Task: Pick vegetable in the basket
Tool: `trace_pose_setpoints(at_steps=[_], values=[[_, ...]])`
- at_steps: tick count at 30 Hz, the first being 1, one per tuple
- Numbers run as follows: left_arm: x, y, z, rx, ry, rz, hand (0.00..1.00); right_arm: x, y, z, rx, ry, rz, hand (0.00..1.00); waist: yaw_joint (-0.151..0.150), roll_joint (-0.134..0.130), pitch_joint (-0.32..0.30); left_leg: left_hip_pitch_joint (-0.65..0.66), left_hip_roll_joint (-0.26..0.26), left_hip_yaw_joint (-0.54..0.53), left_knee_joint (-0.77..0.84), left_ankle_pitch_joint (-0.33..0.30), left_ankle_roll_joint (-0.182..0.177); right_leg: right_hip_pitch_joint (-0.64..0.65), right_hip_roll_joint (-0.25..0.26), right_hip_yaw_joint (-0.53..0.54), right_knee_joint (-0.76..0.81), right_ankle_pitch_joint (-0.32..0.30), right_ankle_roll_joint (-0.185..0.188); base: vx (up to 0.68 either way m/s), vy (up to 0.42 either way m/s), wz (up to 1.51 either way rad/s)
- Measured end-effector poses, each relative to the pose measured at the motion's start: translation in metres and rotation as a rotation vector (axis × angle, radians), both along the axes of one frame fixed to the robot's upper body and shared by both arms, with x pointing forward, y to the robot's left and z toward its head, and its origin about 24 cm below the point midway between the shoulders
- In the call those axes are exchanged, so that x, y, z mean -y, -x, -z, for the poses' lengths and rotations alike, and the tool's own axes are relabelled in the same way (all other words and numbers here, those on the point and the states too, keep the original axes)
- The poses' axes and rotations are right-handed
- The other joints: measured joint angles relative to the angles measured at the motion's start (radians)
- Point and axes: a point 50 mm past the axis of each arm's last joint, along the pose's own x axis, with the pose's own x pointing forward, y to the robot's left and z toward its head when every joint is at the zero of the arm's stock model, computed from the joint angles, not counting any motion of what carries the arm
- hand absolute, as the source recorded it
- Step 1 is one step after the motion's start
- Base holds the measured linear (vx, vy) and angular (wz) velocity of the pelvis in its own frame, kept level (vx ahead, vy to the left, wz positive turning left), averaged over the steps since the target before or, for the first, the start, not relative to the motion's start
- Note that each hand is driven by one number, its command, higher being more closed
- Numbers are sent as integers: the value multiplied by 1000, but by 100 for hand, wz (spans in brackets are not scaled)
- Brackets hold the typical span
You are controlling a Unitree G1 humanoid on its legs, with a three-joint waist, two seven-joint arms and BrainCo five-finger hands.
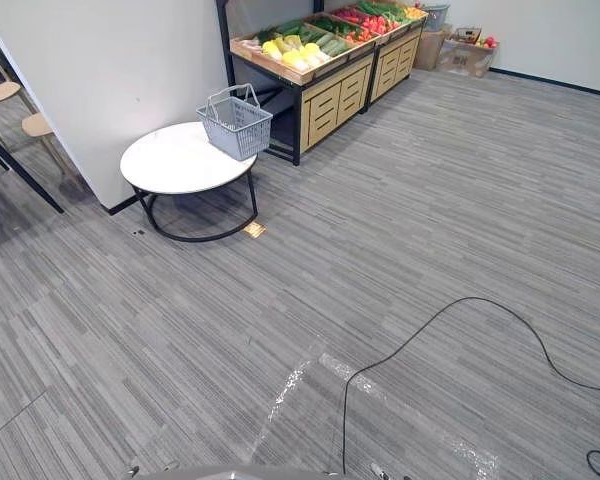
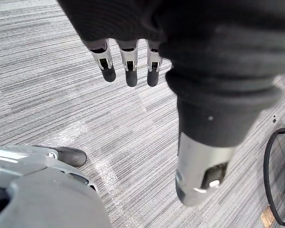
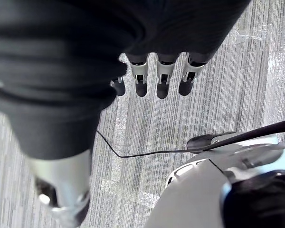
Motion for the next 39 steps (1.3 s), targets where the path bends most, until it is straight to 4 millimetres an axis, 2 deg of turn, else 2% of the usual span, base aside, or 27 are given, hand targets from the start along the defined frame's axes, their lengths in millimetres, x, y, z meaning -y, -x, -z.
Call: trace_pose_setpoints(at_steps=[2, 4, 6, 7, 11, 31, 39], values=[[0, -2, 0, 4, -1, -1, 0, 0, -3, 0, 7, 0, 0, 0, 0, 7, 7, 16, 0, 5, -6, -3, -5, 16, 2, -2, -5, 0, 0, 80, -7, -7], [0, -3, 0, 4, -2, -1, 0, 0, -6, 0, 14, 1, -1, 0, 0, 1, 18, 32, 1, 8, -16, -8, -12, 26, 5, -2, -11, 0, 1, 44, -16, -6], [-1, -3, 0, 1, -8, -3, 0, 0, -6, 0, 16, 2, 0, 0, 0, -6, 26, 36, 1, 13, -16, -11, -18, 36, 5, -1, -18, -1, 13, 12, -17, -4], [-1, -4, 0, -3, -14, -5, 0, -1, -9, -1, 22, 2, 2, 0, 0, 7, 25, 38, 1, 19, -16, -12, -18, 37, 5, -1, -18, -3, 19, -6, -11, -4], [-2, -5, 0, -23, -26, -8, 0, -1, -10, -1, 32, 2, 18, 0, 0, 4, 38, 45, 4, 33, -19, -14, -21, 38, 6, 0, -16, -12, 44, -22, -28, -7], [-1, -5, 2, -51, 15, 17, 0, -2, -6, 1, -5, -32, 30, 0, 2, -2, 42, 51, 4, 36, -23, -13, -20, 38, 6, -2, -15, -8, 37, -23, -11, 0], [-2, -5, 1, -50, 4, 25, 0, -2, -7, 1, 3, -30, 26, 0, 2, -13, 49, 80, 5, 43, -22, -18, -27, 64, 5, -1, -17, -8, 37, -24, -13, -1]])
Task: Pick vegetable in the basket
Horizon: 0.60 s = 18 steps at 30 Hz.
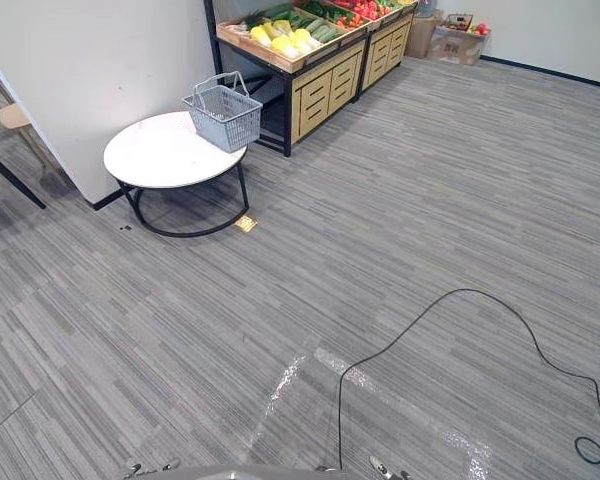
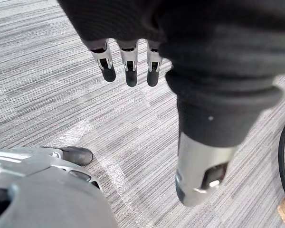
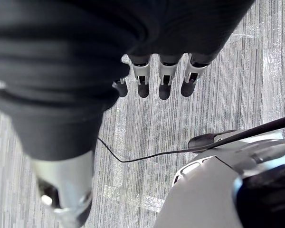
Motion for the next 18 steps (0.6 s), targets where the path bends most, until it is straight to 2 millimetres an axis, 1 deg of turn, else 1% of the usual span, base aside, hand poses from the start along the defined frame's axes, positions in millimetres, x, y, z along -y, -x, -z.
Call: trace_pose_setpoints(at_steps=[2, 4, 5, 6, 7, 8, 9, 10, 11, 12, 13, 14, 15, 16, 17, 18], values=[[0, 0, 0, 0, -1, 2, 0, 0, 0, 0, 10, -2, -3, 0, 0, -2, 1, 1, 0, 1, 0, -1, 0, 6, 0, 0, -1, 0, 0, -74, -24, -2], [-2, -1, 0, 1, -5, 9, 0, -1, -2, 0, 19, -2, -4, 0, -1, -4, 3, -23, 3, 1, 10, -1, 0, -22, -3, -6, 17, -9, -12, -78, -26, 1], [-4, -6, -1, 9, -16, 32, 0, -2, -6, -1, 37, 1, -5, 0, -1, -7, 6, -53, 8, -1, 28, -2, -1, -61, -7, -12, 63, -29, -30, -42, -25, 4], [-5, -8, -2, 11, -20, 38, 0, -3, -8, -1, 45, 1, -5, 0, -2, -4, 9, -67, 10, -2, 40, -3, -3, -79, -10, -17, 91, -38, -43, -19, -44, 8], [-9, -11, -3, 18, -32, 39, 0, -5, -11, -1, 54, -2, -3, 0, -4, -18, 33, -90, 18, -5, 76, -14, -15, -113, -17, -23, 148, -68, -47, -29, -71, 7], [-12, -15, -4, 24, -47, 38, 0, -8, -15, -1, 64, -4, 2, 0, -4, -31, 51, -120, 29, -6, 136, -45, -19, -148, -24, -25, 211, -104, -58, -30, -78, 5], [-14, -16, -4, 23, -56, 36, 0, -8, -15, -1, 63, -2, 2, 0, -2, -34, 54, -139, 35, -7, 174, -64, -23, -165, -28, -25, 243, -124, -65, -44, -103, 2], [-15, -14, -5, 18, -65, 32, 0, -8, -14, -1, 62, 1, 0, 0, -3, -33, 56, -176, 53, -5, 254, -98, -28, -192, -32, -28, 298, -160, -74, -2, -140, 10], [-16, -13, -5, 13, -70, 29, 0, -8, -13, -1, 60, 0, -1, 0, -5, -36, 58, -205, 72, 22, 332, -114, -36, -193, -37, -36, 324, -191, -83, 14, -140, 16], [-17, -13, -5, 14, -74, 27, 0, -9, -12, -1, 57, -2, -1, 0, -5, -38, 60, -228, 79, 35, 390, -113, -35, -191, -44, -42, 333, -200, -85, 32, -120, 28], [-17, -13, -5, 13, -75, 24, 0, -8, -11, 0, 51, -2, -3, 0, -6, -38, 62, -275, 99, 59, 496, -109, -32, -181, -51, -53, 338, -206, -90, 62, -106, 30], [-13, -10, -4, 19, -64, -4, 0, -7, -10, -1, 43, 1, -10, 0, -4, -29, 66, -338, 147, 95, 667, -88, -17, -157, -49, -59, 338, -218, -82, 96, -97, 27], [-13, -8, -4, 22, -60, -33, 0, -3, -11, -1, 44, 12, -13, 0, -1, -18, 73, -379, 169, 94, 769, -59, -14, -141, -48, -56, 337, -224, -89, 114, -65, 15], [-11, -5, -4, 19, -54, -50, 0, -1, -14, -2, 50, 18, -19, 0, 1, -22, 80, -416, 177, 92, 830, -64, -17, -128, -48, -54, 335, -228, -88, 139, 17, 2], [-8, 2, -2, 6, -40, -79, 0, 1, -18, -3, 53, 26, -29, 0, 2, -7, 84, -450, 170, 62, 870, -94, -21, -110, -55, -46, 334, -233, -92, 167, 66, -20], [-4, 12, -1, -13, -28, -101, 0, 6, -23, -4, 58, 38, -45, 0, 7, 3, 90, -465, 155, 46, 847, -121, -24, -91, -63, -22, 329, -233, -96, 178, 85, -33]])
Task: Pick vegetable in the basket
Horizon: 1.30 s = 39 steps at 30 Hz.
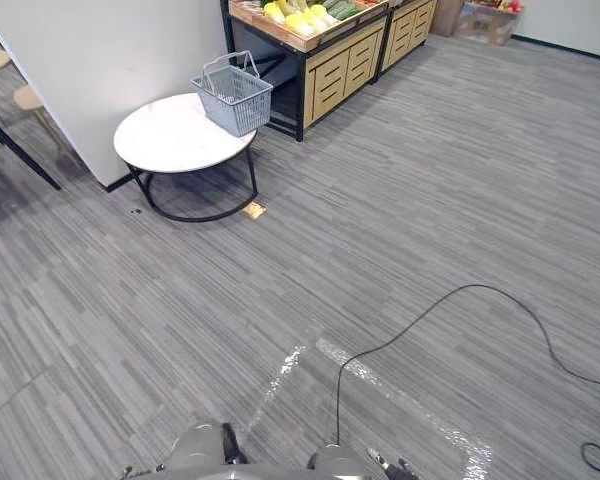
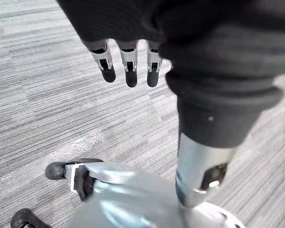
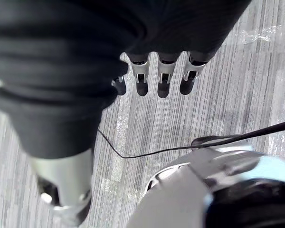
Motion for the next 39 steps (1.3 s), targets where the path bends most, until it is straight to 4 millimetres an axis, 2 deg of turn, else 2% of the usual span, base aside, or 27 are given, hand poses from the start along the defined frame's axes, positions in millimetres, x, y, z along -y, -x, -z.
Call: trace_pose_setpoints(at_steps=[4, 6, 7, 9, 10, 11, 13, 15, 17, 18, 20, 21, 22, 23, 24, 25, 27, 28, 29, 30, 32, 33, 34, 35, 36, 37, 39], values=[[10, 28, 3, -51, 47, -28, 0, 6, -9, -2, 21, 11, -11, 0, 24, 3, 2, -8, -43, -16, -280, 23, -8, 59, -24, 69, -50, 0, 16, 245, 144, -64], [14, 34, 4, -57, 71, -24, 0, 4, -13, -3, 42, -5, -9, 0, 24, 8, 4, -4, -48, -67, -570, 129, -19, 109, -25, 82, -90, -13, 51, 317, 247, -26], [15, 35, 4, -58, 76, -18, 0, 5, -13, -3, 44, -6, -8, 0, 24, 11, 5, -6, -42, -81, -626, 145, -26, 126, -24, 84, -100, -21, 65, 356, 328, -18], [16, 37, 4, -60, 85, -11, 0, 3, -13, -3, 48, -10, -2, 0, 32, 10, 9, -17, -38, -86, -611, 242, -16, 158, -42, 108, -102, -49, 103, 409, 354, -25], [13, 35, 3, -49, 84, -1, 0, 0, -15, -2, 57, -22, 13, 0, 43, -9, 9, -21, -60, -74, -567, 259, 3, 173, -69, 121, -106, -49, 109, 427, 274, -36], [8, 32, 2, -33, 65, 16, 0, -6, -21, -3, 76, -37, 11, 0, 45, -30, 19, -26, -78, -60, -528, 237, 35, 181, -95, 135, -108, -22, 114, 329, 183, -30], [2, 27, 2, -30, 50, 49, 0, -10, -23, -3, 90, -47, 5, 0, 44, -43, 22, -22, -108, -55, -494, 193, 76, 182, -126, 137, -87, 30, 129, 459, 304, 4], [1, 26, 1, -28, 50, 60, 0, -13, -23, -2, 93, -57, 8, 0, 44, -50, 18, -10, -136, -47, -451, 139, 90, 176, -161, 149, -25, 62, 153, 384, 263, 8], [-5, 26, 0, -41, 37, 96, 0, -13, -21, -2, 96, -64, 39, 0, 44, -69, 2, 19, -178, -29, -419, 66, 112, 107, -224, 176, 182, 92, 188, 368, 234, 5], [-9, 26, 0, -44, 29, 102, 0, -14, -21, -2, 99, -67, 41, 0, 44, -75, -2, 32, -189, -25, -421, 52, 115, 77, -242, 179, 248, 114, 190, 430, 259, 6], [-12, 21, -1, -49, 20, 131, 0, -15, -26, -3, 124, -72, 23, 0, 42, -83, -13, 112, -218, -13, -468, 8, 128, -60, -305, 179, 544, 265, 187, 335, 187, -13], [-13, 13, -1, -35, 10, 138, 0, -15, -29, -4, 140, -68, 7, 0, 40, -82, -14, 147, -223, -12, -494, -1, 133, -130, -308, 177, 670, 243, 163, 323, 151, -24], [-14, 10, -2, -28, 5, 139, 0, -15, -31, -5, 150, -63, 1, 0, 34, -81, -16, 174, -224, -12, -516, -3, 133, -172, -304, 172, 742, 221, 130, 339, 125, -20], [-17, 5, -3, -19, -20, 132, 0, -16, -37, -7, 167, -61, -19, 0, 19, -81, -16, 234, -226, -12, -561, -4, 137, -234, -288, 132, 829, 158, 102, 416, 126, -17], [-22, -6, -5, 9, -51, 116, 0, -17, -39, -7, 173, -59, -42, 0, 7, -83, -17, 286, -223, -11, -585, -6, 144, -285, -271, 84, 849, 93, 99, 362, 74, -13], [-23, -13, -7, 31, -58, 99, 0, -17, -39, -8, 177, -56, -46, 0, 2, -83, -17, 309, -219, -11, -591, -16, 150, -308, -258, 62, 833, 65, 92, 356, 22, -2], [-21, -48, -13, 152, -68, 30, 0, -13, -45, -11, 202, -35, -75, 0, -25, -69, -14, 366, -191, -12, -596, -49, 141, -399, -188, -29, 587, 25, 72, 358, -36, 10], [-21, -58, -16, 190, -73, 26, 0, -13, -46, -12, 207, -30, -87, 0, -32, -66, -14, 373, -183, -13, -596, -57, 138, -418, -168, -46, 491, 33, 75, 359, -67, 20], [-20, -76, -21, 258, -70, 9, 0, -12, -45, -12, 205, -22, -98, 0, -43, -63, -13, 389, -173, -27, -596, -71, 125, -445, -129, -54, 289, 71, 91, 402, -95, 44], [-16, -93, -26, 315, -68, 18, 0, -14, -36, -9, 180, -22, -95, 0, -51, -62, -12, 415, -166, -47, -599, -76, 116, -444, -99, -39, 56, 159, 94, 439, -120, 59], [-12, -104, -31, 373, -70, 24, 0, -18, -18, -5, 132, -33, -75, 0, -66, -63, -12, 461, -162, -91, -612, -103, 75, -426, -86, 4, -169, 242, 129, 587, -226, 68], [-11, -104, -31, 378, -70, 22, 0, -19, -12, -4, 116, -35, -65, 0, -65, -63, -12, 485, -162, -95, -613, -119, 58, -422, -88, 12, -175, 240, 130, 557, -237, 53], [-7, -99, -29, 368, -57, -1, 0, -17, -2, -2, 94, -34, -45, 0, -64, -51, -5, 543, -149, -114, -609, -162, 29, -404, -89, 14, -131, 313, 112, 576, -225, 26], [-1, -94, -25, 357, -38, -19, 0, -11, -3, -4, 91, -21, -48, 0, -64, -17, -7, 569, -117, -113, -598, -168, 18, -420, -87, -9, -31, 323, 100, 584, -234, 21], [3, -92, -24, 354, -30, -25, 0, -9, -4, -4, 95, -15, -49, 0, -63, -12, -9, 574, -104, -113, -587, -166, 18, -431, -85, -13, 16, 323, 100, 771, -361, 15], [10, -89, -22, 344, -13, -36, 0, -4, -10, -7, 114, -11, -43, 0, -60, 14, -15, 576, -74, -114, -542, -156, 15, -446, -75, -22, 96, 301, 66, 526, -300, 9], [17, -77, -17, 306, 6, -54, 0, -3, -16, -8, 120, -16, -50, 0, -58, 15, -16, 566, -50, -114, -462, -112, 18, -440, -59, -34, 155, 245, 10, 482, -305, -8]])
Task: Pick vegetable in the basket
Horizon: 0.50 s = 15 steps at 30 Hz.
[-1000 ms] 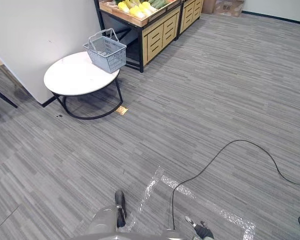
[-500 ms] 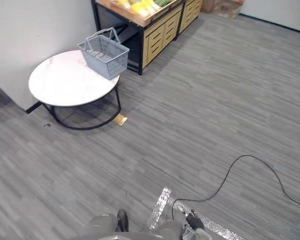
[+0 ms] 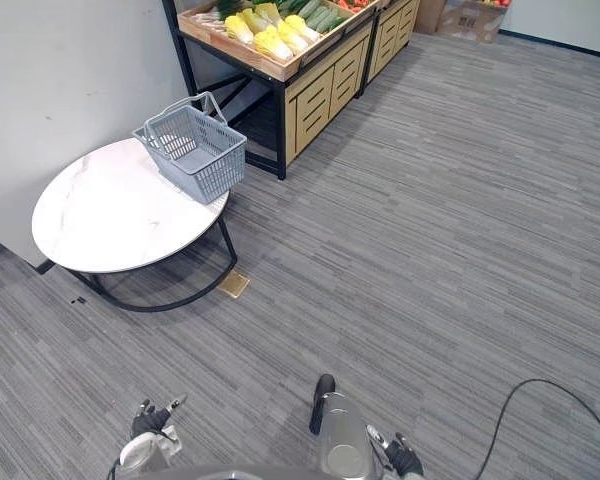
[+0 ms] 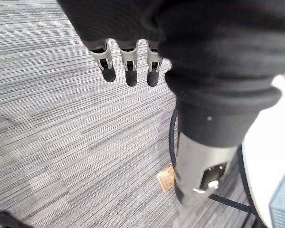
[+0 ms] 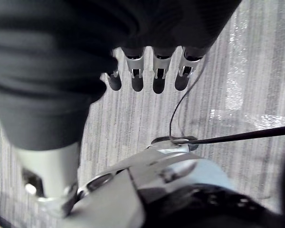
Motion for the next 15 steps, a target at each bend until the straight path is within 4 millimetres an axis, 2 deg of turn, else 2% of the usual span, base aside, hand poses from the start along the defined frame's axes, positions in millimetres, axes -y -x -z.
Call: trace_pose_setpoints(at_steps=[1, 2, 3, 4, 5, 6, 7, 8, 9, 11, 12, 13, 14, 15], values=[[2, 6, 2, -20, 12, -13, 0, 0, 0, 0, -4, -2, 1, 0, 1, 4, -3, -15, 13, -1, 45, 17, 2, 6, 8, -2, 10, -20, -2, 419, -258, -16], [2, 16, 5, -49, 19, -33, 0, 2, 0, 0, -6, -5, 5, 0, 2, 13, -6, -76, 56, -1, 195, 70, -5, 35, 33, -12, 1, -38, -22, 380, -204, -15], [-1, 26, 7, -84, 9, -43, 0, 4, 2, 0, -5, -7, 5, 0, 1, 29, -9, -166, 117, -7, 391, 189, -34, 82, 70, -24, -41, -49, -26, 372, -163, -18], [-1, 31, 9, -102, 14, -54, 0, 6, 4, 0, -9, -5, 3, 0, 1, 39, -11, -207, 148, -15, 466, 283, -67, 113, 91, -26, -77, -49, -26, 393, -75, -17], [-5, 38, 11, -135, -3, -78, 0, 8, 7, 0, -17, 3, -3, 0, 10, 42, -17, -274, 191, -35, 599, 391, -80, 182, 123, -33, -151, -49, -26, 422, -28, -7], [-9, 38, 11, -146, -16, -81, 0, 8, 9, 0, -23, 3, -9, 0, 21, 49, -21, -355, 215, -28, 737, 312, -69, 235, 132, -31, -191, -55, -35, 420, -27, 5], [-11, 38, 10, -146, -20, -87, 0, 7, 9, 0, -26, 3, -10, 0, 22, 44, -19, -393, 214, -20, 780, 267, -64, 263, 132, -32, -207, -59, -41, 401, -64, 18], [-14, 42, 11, -160, -22, -109, 0, 8, 11, 1, -37, 3, -11, 0, 27, 34, -13, -451, 209, 7, 796, 193, -35, 320, 131, -34, -242, -67, -34, 365, -60, 15], [-15, 47, 12, -180, -21, -120, 0, 9, 14, 2, -53, 4, -10, 0, 33, 31, -12, -479, 200, 32, 762, 152, -26, 357, 126, -34, -260, -73, -32, 345, -52, 6], [-13, 65, 15, -251, -27, -97, 0, 10, 15, 3, -61, 7, -14, 0, 49, 27, -9, -522, 160, 76, 576, 111, -27, 420, 102, -31, -273, -91, -13, 294, 5, -8], [-10, 78, 17, -298, -19, -101, 0, 9, 16, 3, -66, 7, -14, 0, 53, 21, -9, -521, 122, 96, 388, 111, -29, 443, 83, -28, -271, -104, 3, 350, 74, -7], [-10, 84, 17, -317, -20, -105, 0, 9, 17, 3, -65, 8, -13, 0, 54, 18, -9, -517, 101, 102, 282, 117, -31, 453, 73, -28, -271, -111, 11, 368, 134, -2], [-9, 91, 18, -345, -17, -100, 0, 10, 16, 3, -58, 11, -11, 0, 54, 17, -10, -516, 62, 111, 83, 149, -29, 466, 57, -29, -272, -126, 28, 318, 147, 5], [-9, 96, 18, -362, -19, -92, 0, 10, 17, 3, -58, 12, -8, 0, 54, 17, -10, -516, 45, 110, -9, 176, -29, 472, 50, -31, -273, -133, 38, 348, 190, 12]])
